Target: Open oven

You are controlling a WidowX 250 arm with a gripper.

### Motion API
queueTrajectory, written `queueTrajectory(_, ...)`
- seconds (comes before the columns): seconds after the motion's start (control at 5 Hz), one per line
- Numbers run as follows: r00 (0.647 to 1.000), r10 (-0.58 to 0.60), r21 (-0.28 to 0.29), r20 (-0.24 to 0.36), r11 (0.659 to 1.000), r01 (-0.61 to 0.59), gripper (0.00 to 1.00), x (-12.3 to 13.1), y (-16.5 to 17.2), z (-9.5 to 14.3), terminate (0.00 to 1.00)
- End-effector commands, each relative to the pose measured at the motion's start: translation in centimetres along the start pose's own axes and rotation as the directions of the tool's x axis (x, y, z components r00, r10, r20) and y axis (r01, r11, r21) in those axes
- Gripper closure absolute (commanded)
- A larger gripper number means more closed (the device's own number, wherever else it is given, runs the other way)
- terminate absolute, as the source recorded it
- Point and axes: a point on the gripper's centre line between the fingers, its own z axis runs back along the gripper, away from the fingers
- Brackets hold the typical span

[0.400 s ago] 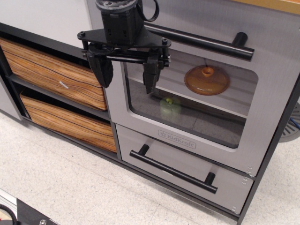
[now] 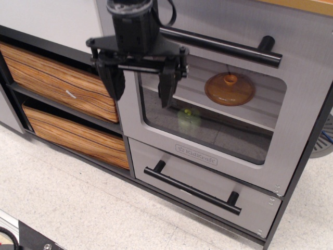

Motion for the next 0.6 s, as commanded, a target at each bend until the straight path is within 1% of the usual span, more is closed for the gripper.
queueTrajectory(0.0, 0.876, 0.459, -0.026, 0.151, 0.887, -0.461, 0.0, 3.7, 4.7, 3.0, 0.0)
queueTrajectory(0.2, 0.724, 0.656, -0.071, 0.212, 0.749, -0.658, 0.0, 4.7, 6.9, 4.3, 0.0)
queueTrajectory(0.4, 0.603, 0.767, -0.101, 0.218, 0.632, -0.768, 0.0, 5.8, 8.2, 5.0, 0.0)
